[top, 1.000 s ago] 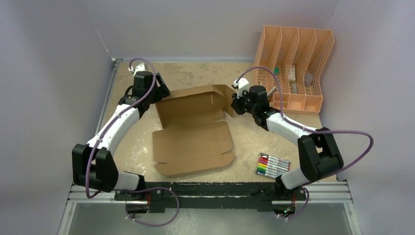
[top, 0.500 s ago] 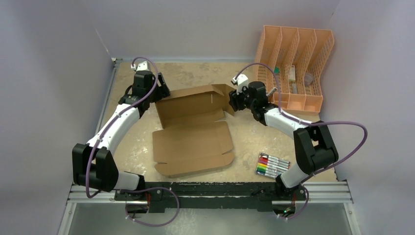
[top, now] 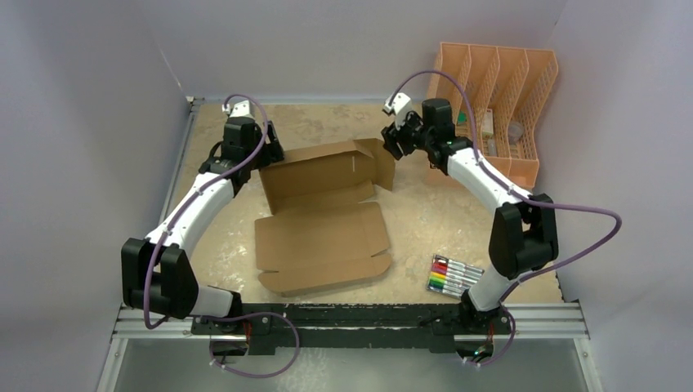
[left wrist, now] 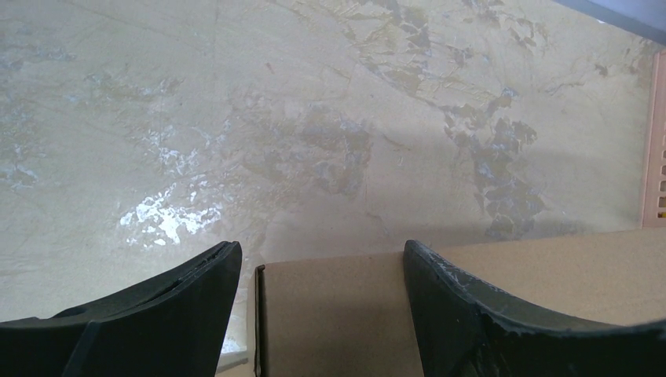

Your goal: Fold the paper box

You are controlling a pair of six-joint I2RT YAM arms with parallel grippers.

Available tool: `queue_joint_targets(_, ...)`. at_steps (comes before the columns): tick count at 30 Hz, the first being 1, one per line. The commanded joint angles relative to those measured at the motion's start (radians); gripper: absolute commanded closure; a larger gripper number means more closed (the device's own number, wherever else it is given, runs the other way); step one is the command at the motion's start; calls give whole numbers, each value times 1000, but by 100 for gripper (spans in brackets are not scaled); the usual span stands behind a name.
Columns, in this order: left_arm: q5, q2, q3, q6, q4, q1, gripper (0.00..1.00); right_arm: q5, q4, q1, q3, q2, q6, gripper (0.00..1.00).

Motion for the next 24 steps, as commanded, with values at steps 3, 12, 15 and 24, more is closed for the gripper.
queue_joint_targets(3,-14,35,-9,68,-104,2,25,-199,-169,-15,185,38,-61,38)
queue_joint_targets(12,-15,31,-12,73,-112,1,25,-249,-171,-1,275,141,-45,40)
queue_joint_targets(15,-11,34,-16,72,-105,1,25,-254,-196,8,307,180,-55,40)
queue_joint_targets(24,14,30,-34,54,-95,1,25,-260,-217,75,311,217,-49,49)
